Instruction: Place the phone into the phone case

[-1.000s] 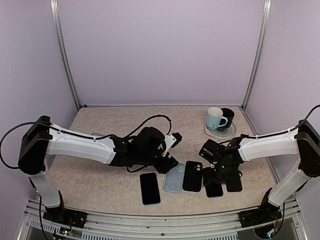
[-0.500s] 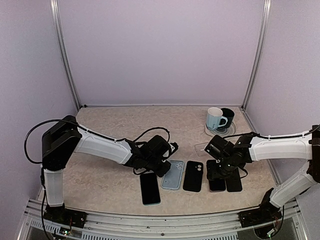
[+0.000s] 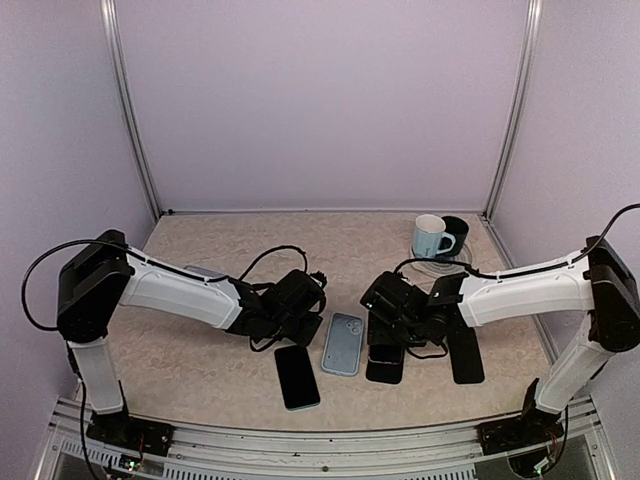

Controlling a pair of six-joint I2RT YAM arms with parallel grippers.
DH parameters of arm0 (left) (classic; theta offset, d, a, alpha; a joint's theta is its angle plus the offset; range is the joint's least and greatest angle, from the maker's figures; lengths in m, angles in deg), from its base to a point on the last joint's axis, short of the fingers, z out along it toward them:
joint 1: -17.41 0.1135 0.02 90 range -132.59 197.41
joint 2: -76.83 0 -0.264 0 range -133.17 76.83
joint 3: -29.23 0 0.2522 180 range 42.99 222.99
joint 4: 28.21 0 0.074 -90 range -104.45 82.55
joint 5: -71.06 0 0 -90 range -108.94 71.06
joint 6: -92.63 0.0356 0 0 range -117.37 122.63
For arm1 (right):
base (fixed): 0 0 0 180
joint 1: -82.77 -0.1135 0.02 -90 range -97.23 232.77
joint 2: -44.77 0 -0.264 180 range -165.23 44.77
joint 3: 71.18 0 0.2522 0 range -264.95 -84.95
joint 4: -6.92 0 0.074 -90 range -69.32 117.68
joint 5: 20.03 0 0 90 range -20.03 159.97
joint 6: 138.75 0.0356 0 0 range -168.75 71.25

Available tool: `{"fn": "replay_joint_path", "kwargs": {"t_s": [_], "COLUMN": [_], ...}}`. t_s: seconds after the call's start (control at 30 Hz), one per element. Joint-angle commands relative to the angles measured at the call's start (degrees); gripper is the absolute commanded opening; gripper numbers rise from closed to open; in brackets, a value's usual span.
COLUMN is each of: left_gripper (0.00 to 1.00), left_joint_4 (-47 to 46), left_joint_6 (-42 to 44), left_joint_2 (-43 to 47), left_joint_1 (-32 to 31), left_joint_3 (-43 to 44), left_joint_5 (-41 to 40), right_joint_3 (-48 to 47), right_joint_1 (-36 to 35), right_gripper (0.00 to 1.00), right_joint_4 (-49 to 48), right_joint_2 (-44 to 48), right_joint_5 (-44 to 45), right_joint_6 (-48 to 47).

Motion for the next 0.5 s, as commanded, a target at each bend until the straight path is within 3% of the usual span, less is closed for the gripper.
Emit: {"fn": "replay_joint_path", "kwargs": {"t_s": [0.0,0.13,0.3,0.47], "left_gripper": [0.52,0.52,0.48,0.45], "left_joint_4": [-1.51,-1.98,-9.54,-11.21], "left_joint_6": [0.65,1.75,13.64,14.42], "left_joint_2": [4.38,6.26,8.61,6.14], "left_joint_1": [-1.41,-1.62,-7.50,-10.93], "left_joint_3": [1.31,1.65,-3.85,-5.68], "left_joint_5": [-2.88,-1.78,9.32,13.94], "right_joint_3": [2.49,2.78,3.26,4.47], "right_joint_1": [-0.33,-0.16,1.99,4.36], "right_gripper": [0.28,0.25,0.24,0.22], "right_joint_4": [-4.50,-2.47,-3.43,-2.12], "right_joint_2": [-0.94,-1.13,-4.13,-3.10], "right_joint_5": [-0.75,-0.73,-4.59,-2.30], "right_joint_6": [4.57,7.52,7.29,0.25]}}
